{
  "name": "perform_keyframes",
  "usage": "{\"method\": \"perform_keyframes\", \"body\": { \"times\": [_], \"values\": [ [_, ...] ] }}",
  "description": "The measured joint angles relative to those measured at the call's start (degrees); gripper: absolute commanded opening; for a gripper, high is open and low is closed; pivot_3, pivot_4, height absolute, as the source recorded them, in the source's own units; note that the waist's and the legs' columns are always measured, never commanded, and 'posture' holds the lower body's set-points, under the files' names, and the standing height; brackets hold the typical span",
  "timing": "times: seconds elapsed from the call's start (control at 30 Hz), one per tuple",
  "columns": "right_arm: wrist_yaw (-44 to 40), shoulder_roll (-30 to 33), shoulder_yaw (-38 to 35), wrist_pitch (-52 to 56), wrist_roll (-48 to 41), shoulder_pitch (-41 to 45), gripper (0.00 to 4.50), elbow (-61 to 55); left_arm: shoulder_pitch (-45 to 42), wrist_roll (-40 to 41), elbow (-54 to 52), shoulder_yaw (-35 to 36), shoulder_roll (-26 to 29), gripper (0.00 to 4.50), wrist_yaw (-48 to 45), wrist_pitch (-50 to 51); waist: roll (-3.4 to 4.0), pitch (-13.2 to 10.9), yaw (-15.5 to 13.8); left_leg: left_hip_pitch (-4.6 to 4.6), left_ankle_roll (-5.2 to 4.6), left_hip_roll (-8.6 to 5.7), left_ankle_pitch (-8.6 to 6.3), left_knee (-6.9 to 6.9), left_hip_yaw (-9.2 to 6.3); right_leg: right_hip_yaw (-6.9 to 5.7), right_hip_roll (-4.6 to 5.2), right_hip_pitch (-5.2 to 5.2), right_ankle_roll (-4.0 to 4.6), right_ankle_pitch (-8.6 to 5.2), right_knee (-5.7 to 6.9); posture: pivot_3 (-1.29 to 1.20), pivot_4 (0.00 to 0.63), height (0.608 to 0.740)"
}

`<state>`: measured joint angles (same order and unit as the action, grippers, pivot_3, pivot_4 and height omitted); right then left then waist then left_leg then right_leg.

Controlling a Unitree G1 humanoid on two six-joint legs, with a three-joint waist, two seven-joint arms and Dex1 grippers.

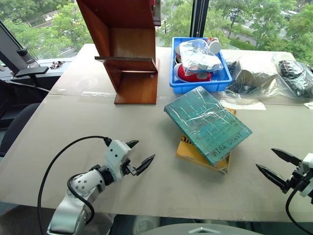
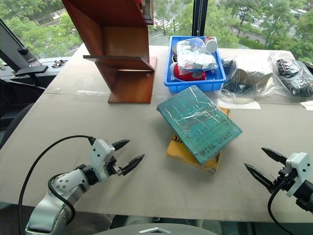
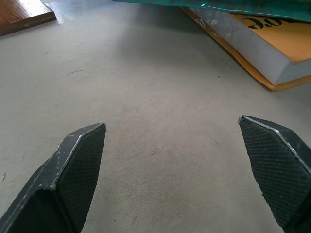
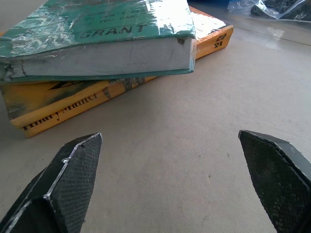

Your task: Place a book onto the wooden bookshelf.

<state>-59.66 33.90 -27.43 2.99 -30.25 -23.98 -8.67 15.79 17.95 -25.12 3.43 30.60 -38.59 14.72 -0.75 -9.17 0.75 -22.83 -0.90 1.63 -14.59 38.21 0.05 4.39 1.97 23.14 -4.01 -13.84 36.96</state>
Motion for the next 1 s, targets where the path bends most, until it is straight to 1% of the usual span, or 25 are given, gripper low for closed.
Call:
{"method": "perform_keyframes", "body": {
  "times": [0.3,0.83,0.97,1.0],
  "values": [
    [0.0,0.0,0.5,0.0,0.0,0.3,4.46,-0.2,-1.0,-0.2,-0.7,-1.4,-0.7,4.50,0.0,-0.3,0.00,0.0,0.0,0.00,0.00,-0.01,0.00,0.00,0.00,0.00,0.00,0.00,0.00,0.00,0.00,0.00,0.150,0.740],
    [2.0,0.0,0.5,-0.7,1.1,2.5,4.46,0.0,-2.5,0.3,-0.9,-1.4,-0.6,4.50,-0.1,0.1,0.00,0.0,0.0,0.00,0.00,-0.02,0.00,0.01,0.00,0.00,-0.01,0.00,0.01,0.01,0.00,0.00,0.150,0.740],
    [6.5,0.0,0.5,-0.5,2.8,5.0,4.46,0.2,-2.5,0.3,-0.9,-1.1,-0.3,4.50,-0.4,0.0,0.00,0.0,0.0,0.01,0.00,-0.03,0.00,0.01,0.01,0.01,-0.01,0.00,0.02,0.02,0.00,0.00,0.150,0.740],
    [9.7,-0.1,0.5,0.3,3.8,6.6,4.46,0.3,-2.8,0.3,-0.8,-0.9,0.2,4.50,-1.0,-0.1,0.00,0.0,0.1,0.00,0.00,-0.03,0.00,0.01,0.01,0.01,-0.01,0.00,0.02,0.02,0.00,0.00,0.150,0.740]
  ]
}}
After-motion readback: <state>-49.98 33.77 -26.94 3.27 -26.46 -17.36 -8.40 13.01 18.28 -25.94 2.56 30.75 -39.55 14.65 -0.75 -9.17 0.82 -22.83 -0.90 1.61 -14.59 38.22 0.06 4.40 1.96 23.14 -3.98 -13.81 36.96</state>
